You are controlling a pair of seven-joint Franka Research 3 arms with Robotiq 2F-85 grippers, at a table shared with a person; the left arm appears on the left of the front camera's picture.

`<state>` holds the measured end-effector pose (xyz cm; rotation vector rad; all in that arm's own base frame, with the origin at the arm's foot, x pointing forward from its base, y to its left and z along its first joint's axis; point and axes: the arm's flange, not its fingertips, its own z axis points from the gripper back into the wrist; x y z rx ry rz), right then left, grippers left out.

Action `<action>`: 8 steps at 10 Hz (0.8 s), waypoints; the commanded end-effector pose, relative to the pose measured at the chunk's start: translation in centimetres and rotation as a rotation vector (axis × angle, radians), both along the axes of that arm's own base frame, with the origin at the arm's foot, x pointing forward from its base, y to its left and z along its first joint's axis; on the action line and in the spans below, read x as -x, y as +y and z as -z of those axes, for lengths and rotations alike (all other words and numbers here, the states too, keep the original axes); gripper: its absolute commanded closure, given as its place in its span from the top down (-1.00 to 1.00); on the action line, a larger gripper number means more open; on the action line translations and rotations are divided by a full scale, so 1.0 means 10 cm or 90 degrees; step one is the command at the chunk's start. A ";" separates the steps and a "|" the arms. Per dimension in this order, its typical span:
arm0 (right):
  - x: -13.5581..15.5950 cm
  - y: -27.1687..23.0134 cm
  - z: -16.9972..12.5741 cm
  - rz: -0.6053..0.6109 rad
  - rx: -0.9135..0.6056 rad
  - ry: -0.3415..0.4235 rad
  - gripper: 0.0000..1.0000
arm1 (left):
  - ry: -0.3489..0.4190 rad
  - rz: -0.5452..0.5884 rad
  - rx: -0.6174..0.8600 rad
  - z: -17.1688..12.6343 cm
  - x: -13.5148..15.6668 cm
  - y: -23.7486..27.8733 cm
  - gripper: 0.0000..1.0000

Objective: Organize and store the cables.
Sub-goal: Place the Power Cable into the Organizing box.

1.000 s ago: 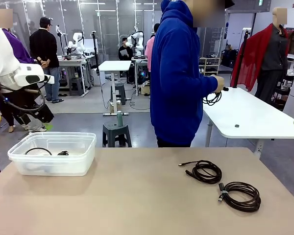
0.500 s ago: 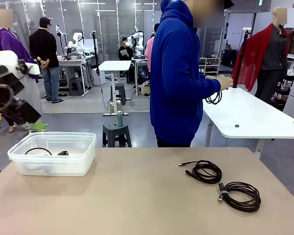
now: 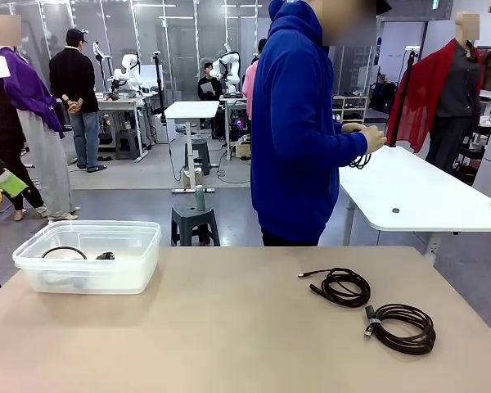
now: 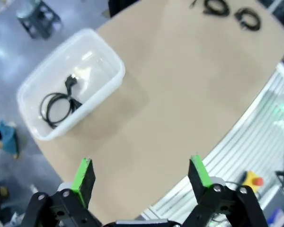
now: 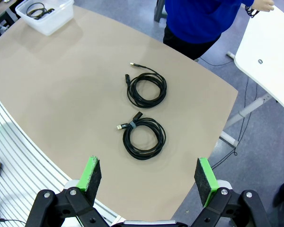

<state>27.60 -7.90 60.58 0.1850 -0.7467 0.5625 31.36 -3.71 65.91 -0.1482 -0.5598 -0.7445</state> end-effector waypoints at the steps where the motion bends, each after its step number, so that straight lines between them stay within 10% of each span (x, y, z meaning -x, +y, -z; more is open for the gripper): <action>1: 0.00 -0.01 0.01 0.000 -0.002 0.000 1.00 | -0.041 0.073 0.047 0.09 -0.09 0.12 0.99; 8: 0.00 -0.01 0.01 0.000 -0.002 0.000 1.00 | -0.064 0.064 0.023 0.04 -0.11 0.12 0.99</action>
